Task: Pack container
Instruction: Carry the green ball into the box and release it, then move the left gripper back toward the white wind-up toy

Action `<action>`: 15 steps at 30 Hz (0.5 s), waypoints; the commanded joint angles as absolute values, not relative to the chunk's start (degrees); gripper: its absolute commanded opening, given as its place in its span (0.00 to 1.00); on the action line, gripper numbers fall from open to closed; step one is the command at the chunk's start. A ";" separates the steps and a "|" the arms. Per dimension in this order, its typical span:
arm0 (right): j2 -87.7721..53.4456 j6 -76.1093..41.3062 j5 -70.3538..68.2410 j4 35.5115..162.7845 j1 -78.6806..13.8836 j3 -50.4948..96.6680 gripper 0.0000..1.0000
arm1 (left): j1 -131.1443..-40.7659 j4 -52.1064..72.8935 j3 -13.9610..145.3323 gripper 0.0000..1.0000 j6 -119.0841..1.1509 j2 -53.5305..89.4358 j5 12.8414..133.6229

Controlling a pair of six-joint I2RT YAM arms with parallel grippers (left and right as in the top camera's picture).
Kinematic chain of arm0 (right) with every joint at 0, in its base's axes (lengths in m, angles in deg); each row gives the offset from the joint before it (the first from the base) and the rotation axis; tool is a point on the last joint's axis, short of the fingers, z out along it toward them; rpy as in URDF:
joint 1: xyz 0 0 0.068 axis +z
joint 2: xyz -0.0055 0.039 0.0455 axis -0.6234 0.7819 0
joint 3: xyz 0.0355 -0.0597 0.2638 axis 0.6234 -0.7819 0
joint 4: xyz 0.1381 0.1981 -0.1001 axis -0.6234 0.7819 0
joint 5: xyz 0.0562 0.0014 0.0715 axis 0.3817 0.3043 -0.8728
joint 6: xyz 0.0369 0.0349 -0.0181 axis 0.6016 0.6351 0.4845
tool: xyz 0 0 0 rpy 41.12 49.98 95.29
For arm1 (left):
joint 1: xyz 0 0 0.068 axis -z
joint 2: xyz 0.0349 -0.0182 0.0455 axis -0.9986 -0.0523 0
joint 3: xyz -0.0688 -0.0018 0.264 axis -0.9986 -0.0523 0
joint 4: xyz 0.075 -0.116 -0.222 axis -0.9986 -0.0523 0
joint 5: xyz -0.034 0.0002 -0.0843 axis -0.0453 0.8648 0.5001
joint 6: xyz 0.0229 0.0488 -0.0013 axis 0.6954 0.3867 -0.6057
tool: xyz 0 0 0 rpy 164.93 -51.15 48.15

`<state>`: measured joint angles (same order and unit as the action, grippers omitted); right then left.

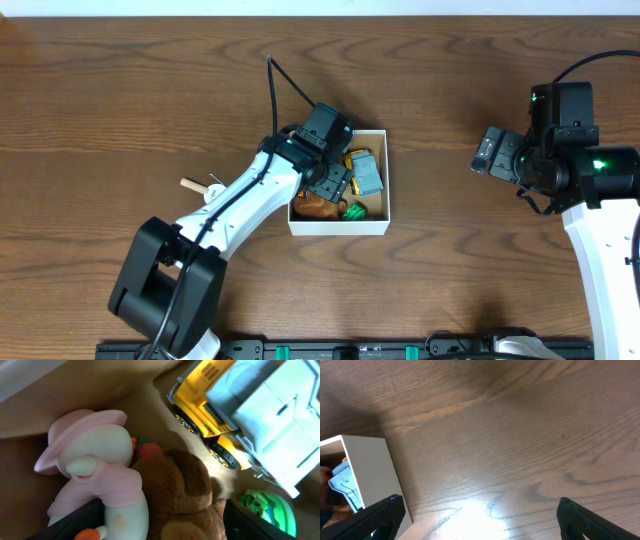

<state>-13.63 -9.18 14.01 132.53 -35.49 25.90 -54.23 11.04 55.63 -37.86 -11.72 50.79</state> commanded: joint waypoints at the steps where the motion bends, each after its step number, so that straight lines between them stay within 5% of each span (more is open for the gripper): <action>1: -13.68 -9.75 13.84 132.60 -35.93 25.48 0.99 | -54.47 10.62 56.68 0.87 -39.04 -7.98 50.54; 3: -13.68 -9.75 13.84 132.64 -35.93 25.46 0.99 | -54.47 10.62 57.12 1.00 -39.04 -5.12 50.54; 15: -13.68 -10.84 14.08 132.86 -35.93 25.46 0.99 | -60.26 2.10 57.21 0.98 -42.30 12.61 41.32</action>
